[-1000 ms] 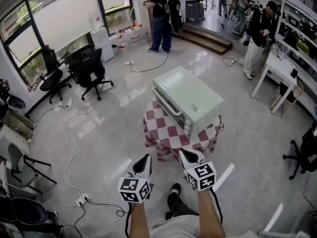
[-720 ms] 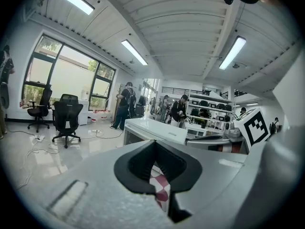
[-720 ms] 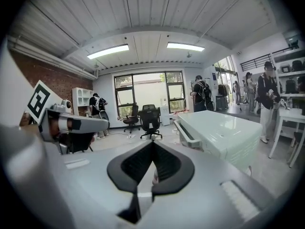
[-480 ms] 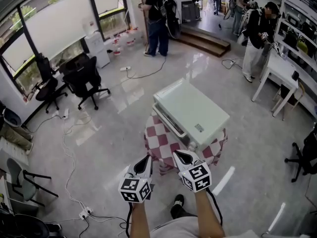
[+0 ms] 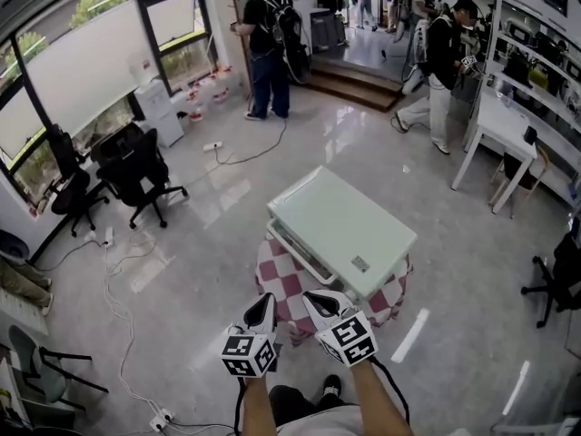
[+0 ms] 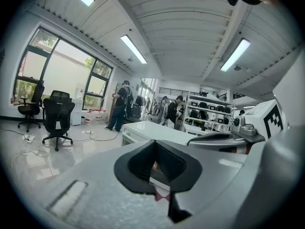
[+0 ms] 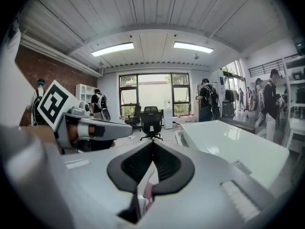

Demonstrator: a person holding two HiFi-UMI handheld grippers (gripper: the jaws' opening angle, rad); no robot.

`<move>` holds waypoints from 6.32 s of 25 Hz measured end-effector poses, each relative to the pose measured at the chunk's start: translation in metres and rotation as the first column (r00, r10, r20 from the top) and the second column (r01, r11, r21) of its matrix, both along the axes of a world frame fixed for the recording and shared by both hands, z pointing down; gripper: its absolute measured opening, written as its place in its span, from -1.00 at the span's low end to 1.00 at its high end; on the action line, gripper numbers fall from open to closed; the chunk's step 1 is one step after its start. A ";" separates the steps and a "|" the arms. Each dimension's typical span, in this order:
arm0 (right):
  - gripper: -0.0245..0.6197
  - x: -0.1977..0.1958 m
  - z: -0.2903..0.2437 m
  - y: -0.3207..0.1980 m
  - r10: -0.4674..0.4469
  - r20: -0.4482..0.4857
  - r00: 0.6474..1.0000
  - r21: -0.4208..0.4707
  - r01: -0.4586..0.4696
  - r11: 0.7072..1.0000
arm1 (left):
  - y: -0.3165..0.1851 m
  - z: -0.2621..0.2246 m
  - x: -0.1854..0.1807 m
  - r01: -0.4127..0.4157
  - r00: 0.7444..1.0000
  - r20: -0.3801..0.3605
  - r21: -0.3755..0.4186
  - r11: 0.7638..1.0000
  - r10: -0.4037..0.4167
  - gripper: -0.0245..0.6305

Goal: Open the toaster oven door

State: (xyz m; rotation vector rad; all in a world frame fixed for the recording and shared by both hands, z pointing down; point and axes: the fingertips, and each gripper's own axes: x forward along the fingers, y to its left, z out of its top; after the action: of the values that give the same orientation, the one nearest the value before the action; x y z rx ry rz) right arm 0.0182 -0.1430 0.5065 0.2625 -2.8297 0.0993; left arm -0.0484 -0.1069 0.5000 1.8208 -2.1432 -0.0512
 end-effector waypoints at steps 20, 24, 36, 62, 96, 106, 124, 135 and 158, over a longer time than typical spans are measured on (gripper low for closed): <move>-0.91 -0.059 0.016 -0.071 0.312 -0.091 0.946 0.015 -0.312 0.950 | -0.094 0.019 -0.076 -0.294 0.956 -0.013 -0.069 0.953 0.294 -0.92; -0.91 -0.058 0.016 -0.084 0.363 -0.105 0.926 0.035 -0.361 0.932 | -0.114 0.018 -0.072 -0.360 0.933 -0.017 -0.057 0.931 0.359 -0.92; -0.91 -0.064 0.028 -0.103 0.504 -0.132 0.853 0.053 -0.502 0.863 | -0.154 0.029 -0.080 -0.511 0.860 -0.016 -0.043 0.859 0.510 -0.92; -0.84 -0.017 0.081 -0.065 0.600 -0.436 0.670 0.278 -0.534 0.798 | -0.153 0.086 -0.069 -0.799 0.262 0.445 -0.397 0.451 0.856 -0.92; -0.60 -0.038 0.146 -0.104 0.502 -0.772 0.389 0.521 -0.065 0.851 | -0.169 0.138 -0.034 -0.575 -0.427 0.528 -0.785 0.230 0.734 -0.55; -0.61 -0.043 0.147 -0.096 0.496 -0.758 0.422 0.507 -0.096 0.857 | -0.164 0.139 -0.033 -0.589 -0.399 0.531 -0.773 0.235 0.747 -0.58; -0.64 -0.048 0.154 -0.061 0.440 -0.784 0.438 0.468 -0.050 0.883 | -0.132 0.149 -0.042 -0.542 -0.449 0.508 -0.809 0.228 0.735 -0.63; -0.67 -0.061 0.164 -0.037 0.380 -0.766 0.518 0.404 -0.073 0.912 | -0.109 0.162 -0.052 -0.487 -0.513 0.483 -0.844 0.223 0.710 -0.67; -0.63 -0.075 0.161 0.017 0.334 -0.732 0.595 0.374 -0.059 0.925 | -0.074 0.196 -0.067 -0.449 -0.505 0.466 -0.861 0.240 0.726 -0.70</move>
State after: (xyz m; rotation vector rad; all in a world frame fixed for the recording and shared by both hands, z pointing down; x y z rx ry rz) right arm -0.0566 -0.1257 0.6677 0.5427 -1.8896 -0.3515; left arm -0.1153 -0.1813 0.6960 2.9938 -0.3186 2.2539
